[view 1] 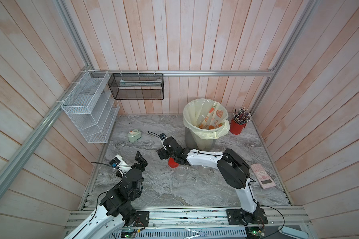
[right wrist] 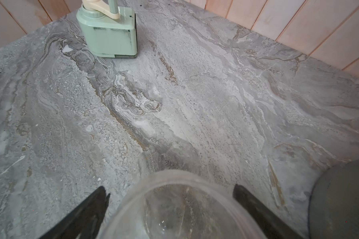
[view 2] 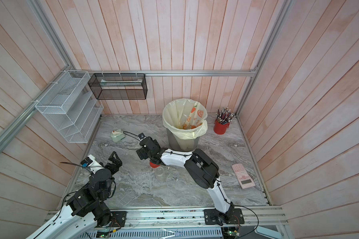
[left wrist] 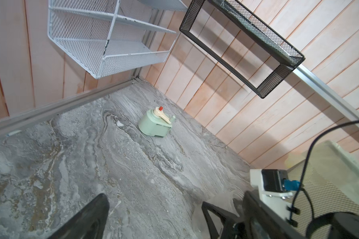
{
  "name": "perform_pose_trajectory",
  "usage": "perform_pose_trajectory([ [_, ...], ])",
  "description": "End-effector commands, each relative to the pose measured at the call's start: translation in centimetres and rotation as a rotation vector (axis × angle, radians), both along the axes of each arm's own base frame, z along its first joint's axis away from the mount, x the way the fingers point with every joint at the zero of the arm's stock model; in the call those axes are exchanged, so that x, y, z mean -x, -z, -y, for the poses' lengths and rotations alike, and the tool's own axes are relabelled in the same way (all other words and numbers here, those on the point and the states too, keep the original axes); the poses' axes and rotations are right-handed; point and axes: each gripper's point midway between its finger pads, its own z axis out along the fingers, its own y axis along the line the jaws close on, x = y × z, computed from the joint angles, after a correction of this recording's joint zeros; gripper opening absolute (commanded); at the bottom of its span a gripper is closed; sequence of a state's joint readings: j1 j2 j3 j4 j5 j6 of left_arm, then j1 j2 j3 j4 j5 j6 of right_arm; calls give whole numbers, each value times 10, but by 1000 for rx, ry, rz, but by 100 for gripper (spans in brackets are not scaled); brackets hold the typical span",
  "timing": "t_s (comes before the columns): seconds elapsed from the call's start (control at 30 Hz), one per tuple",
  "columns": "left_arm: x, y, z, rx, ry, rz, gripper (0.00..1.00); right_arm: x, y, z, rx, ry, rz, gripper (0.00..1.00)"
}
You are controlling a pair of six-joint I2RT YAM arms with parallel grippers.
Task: Empty expired oatmeal from jars
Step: Place the jar at the center of the board, then reset both arms
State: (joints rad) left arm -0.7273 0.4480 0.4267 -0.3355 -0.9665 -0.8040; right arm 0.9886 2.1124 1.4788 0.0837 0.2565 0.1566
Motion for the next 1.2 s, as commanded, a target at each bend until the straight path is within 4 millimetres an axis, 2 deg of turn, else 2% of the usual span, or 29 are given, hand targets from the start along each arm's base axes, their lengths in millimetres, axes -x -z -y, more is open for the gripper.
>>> perform_pose_trajectory([
  [0.0, -1, -4, -11, -125, -57, 16, 100, 1, -31, 4, -53, 11, 32, 98],
  [0.1, -4, -10, -13, -209, -69, 37, 100, 2, -49, 9, -66, 21, 54, 98],
  [0.23, -11, -18, -1, -322, 24, 139, 100, 8, -80, 20, -100, 30, 72, 98],
  [0.3, -12, -19, -8, -323, -1, 189, 100, 12, -98, 30, -121, 46, 89, 98],
  [0.5, -28, 6, -32, -349, -47, 145, 100, 29, -158, 77, -212, 102, 195, 98],
  [0.6, -34, 15, -41, -358, -69, 147, 100, 32, -176, 111, -236, 164, 237, 98],
  [0.73, -43, 28, -52, -360, -91, 137, 100, 31, -191, 175, -278, 284, 285, 98],
  [0.83, -54, 33, -50, -395, -53, 129, 100, 34, -199, 225, -341, 348, 341, 98],
  [0.97, -60, 32, -56, -427, -61, 139, 100, 41, -201, 282, -347, 433, 420, 98],
  [1.17, -71, 38, -63, -416, -16, 140, 100, 41, -186, 380, -286, 703, 504, 98],
])
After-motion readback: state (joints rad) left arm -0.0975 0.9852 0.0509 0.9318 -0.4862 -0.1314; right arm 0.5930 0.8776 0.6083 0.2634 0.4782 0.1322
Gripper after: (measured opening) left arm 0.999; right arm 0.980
